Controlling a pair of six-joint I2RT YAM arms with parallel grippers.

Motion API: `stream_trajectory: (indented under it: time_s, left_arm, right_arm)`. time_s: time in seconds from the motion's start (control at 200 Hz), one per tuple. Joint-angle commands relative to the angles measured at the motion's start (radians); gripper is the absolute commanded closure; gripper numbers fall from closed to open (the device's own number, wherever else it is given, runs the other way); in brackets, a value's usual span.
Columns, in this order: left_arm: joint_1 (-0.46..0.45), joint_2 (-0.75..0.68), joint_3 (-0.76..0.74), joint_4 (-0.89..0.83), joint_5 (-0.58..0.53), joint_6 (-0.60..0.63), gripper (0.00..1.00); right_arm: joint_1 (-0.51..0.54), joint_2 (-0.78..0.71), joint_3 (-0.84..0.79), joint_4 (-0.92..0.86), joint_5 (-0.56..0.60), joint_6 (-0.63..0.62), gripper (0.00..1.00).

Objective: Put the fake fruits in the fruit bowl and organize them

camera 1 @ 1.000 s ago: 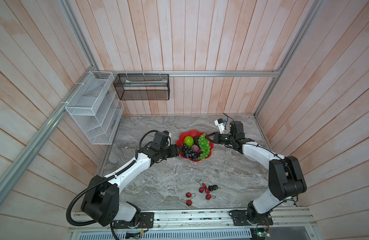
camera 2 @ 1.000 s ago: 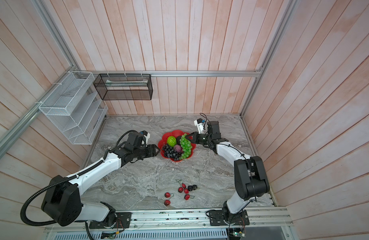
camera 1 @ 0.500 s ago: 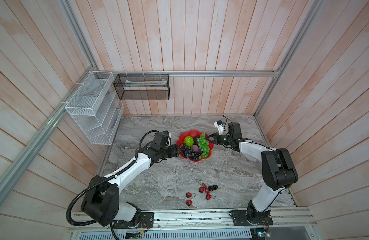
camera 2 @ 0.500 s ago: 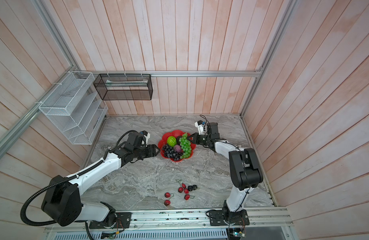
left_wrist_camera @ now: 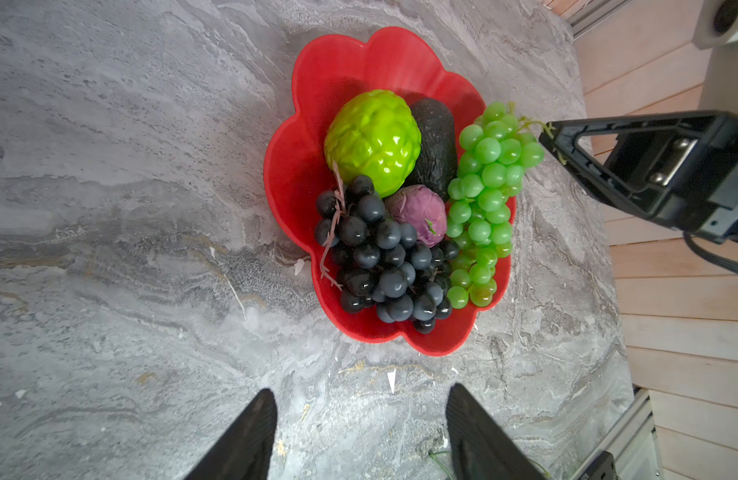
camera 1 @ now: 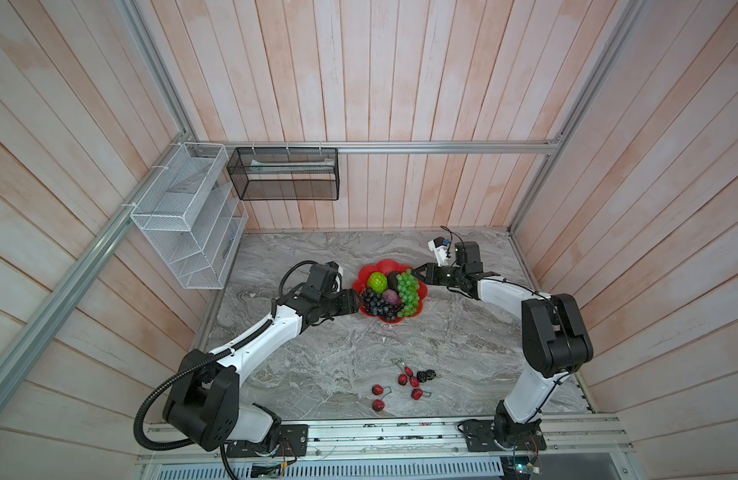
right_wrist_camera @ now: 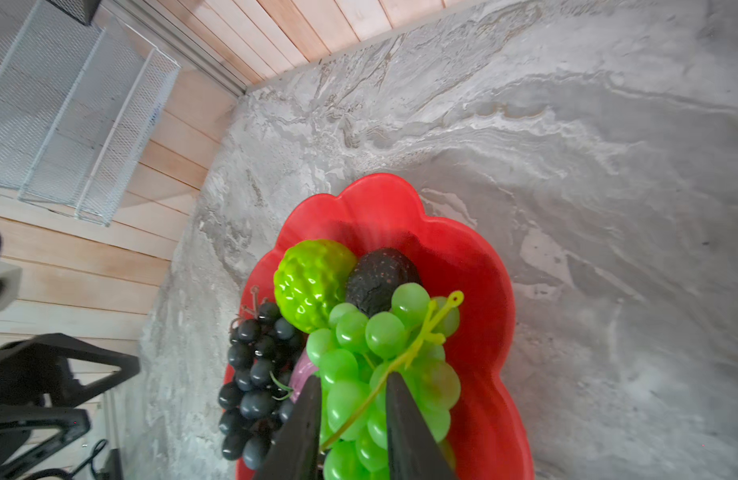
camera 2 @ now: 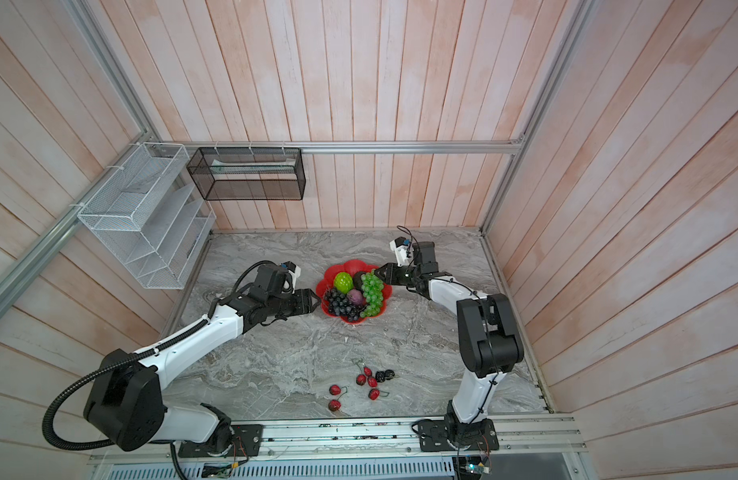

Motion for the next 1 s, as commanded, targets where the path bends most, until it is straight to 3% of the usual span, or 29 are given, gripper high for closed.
stream_trajectory:
  time_s: [0.0,0.48,0.695,0.92,0.945,0.99]
  left_arm:
    - [-0.008,-0.021,0.013,-0.008,0.014,-0.008,0.33]
    - [-0.02,-0.074,-0.046,-0.02,0.005,-0.03,0.33]
    - [-0.023,-0.073,-0.045,-0.059,0.012,-0.017,0.33]
    - [-0.039,-0.074,-0.046,-0.143,0.024,0.021,0.31]
    - [-0.042,-0.073,-0.047,-0.149,0.025,0.025,0.31]
    - [-0.049,-0.073,-0.05,-0.158,0.025,0.028,0.31]
  right_arm:
    - [0.009,-0.048,0.012,-0.073,0.099,-0.084,0.71]
    - [0.102,0.024,0.044,-0.139,0.237,-0.195,0.71]
    - [0.106,-0.04,0.079,-0.22,0.278,-0.226,0.7]
    - [0.14,-0.216,0.082,-0.314,0.362,-0.229,0.54]
    - [0.145,-0.236,0.074,-0.319,0.373,-0.225,0.46]
    - [0.151,-0.27,0.054,-0.32,0.39,-0.216,0.43]
